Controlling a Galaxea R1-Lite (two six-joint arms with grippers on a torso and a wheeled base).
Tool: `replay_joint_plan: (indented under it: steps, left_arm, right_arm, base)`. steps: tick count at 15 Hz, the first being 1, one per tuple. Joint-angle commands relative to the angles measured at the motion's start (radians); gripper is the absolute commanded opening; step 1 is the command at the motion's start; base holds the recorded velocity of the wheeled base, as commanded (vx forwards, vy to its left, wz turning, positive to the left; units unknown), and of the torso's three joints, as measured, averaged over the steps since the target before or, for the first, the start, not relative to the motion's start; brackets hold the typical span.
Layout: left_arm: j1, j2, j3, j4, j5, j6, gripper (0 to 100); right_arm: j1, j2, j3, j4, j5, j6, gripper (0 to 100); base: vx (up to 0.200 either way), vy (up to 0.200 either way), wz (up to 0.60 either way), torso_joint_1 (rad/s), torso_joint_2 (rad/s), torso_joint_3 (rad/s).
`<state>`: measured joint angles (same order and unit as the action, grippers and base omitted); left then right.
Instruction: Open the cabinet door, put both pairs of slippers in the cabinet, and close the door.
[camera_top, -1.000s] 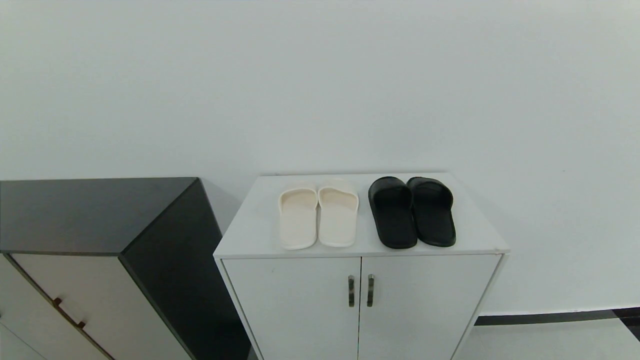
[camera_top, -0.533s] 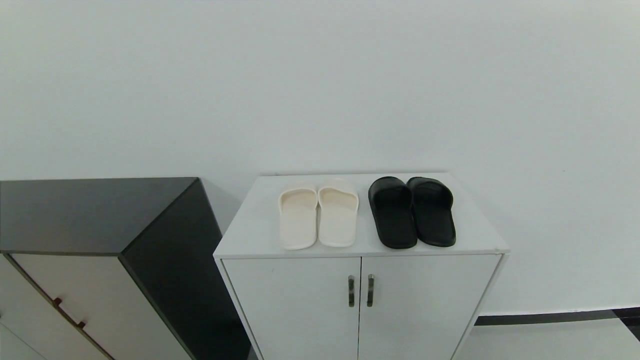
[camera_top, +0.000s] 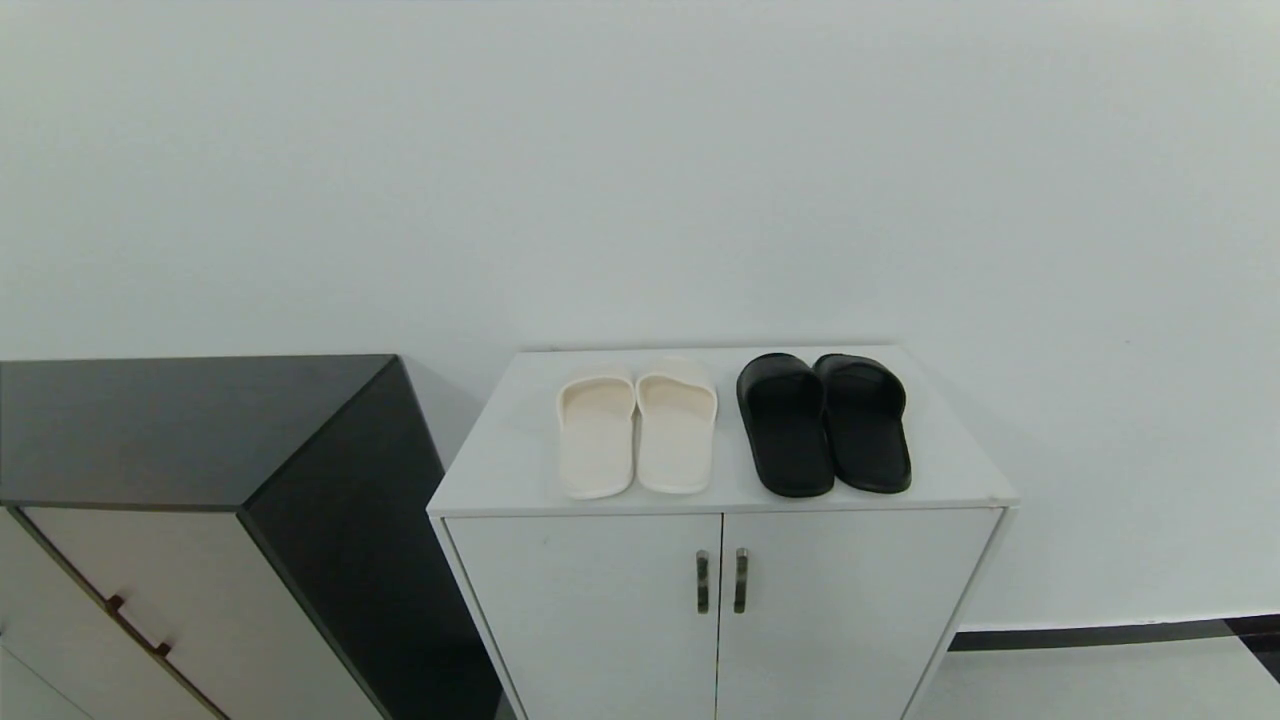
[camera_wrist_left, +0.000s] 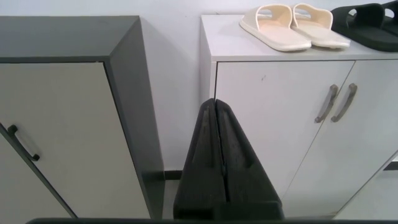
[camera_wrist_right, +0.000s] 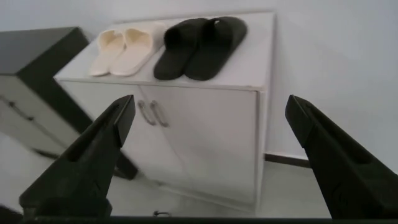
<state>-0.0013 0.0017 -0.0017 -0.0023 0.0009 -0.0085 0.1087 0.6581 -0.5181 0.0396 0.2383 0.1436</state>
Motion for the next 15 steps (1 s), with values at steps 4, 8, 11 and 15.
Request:
replay_joint_plan:
  steps: [4,8,11,15]
  left_arm:
    - [0.0,0.0,0.0,-0.001,0.001,-0.001,0]
    - [0.0,0.0,0.0,-0.001,0.001,-0.001,0]
    - [0.0,0.0,0.0,-0.001,0.001,-0.001,0]
    - [0.0,0.0,0.0,-0.001,0.001,-0.001,0]
  right_arm:
    - [0.46,0.607,-0.206,-0.329,-0.401,0.091,100]
    - [0.555,0.853,-0.338,-0.451,-0.633,0.088,100]
    - [0.568,0.976,-0.408,-0.497,-0.725,0.088,100]
    - [0.552,1.143,-0.484,-0.572,-0.786,0.091,100]
  base:
    - [0.0,0.0,0.0,0.0,0.0,0.0]
    - [0.0,0.0,0.0,0.0,0.0,0.0]
    - [0.0,0.0,0.0,0.0,0.0,0.0]
    - [0.0,0.0,0.0,0.0,0.0,0.0]
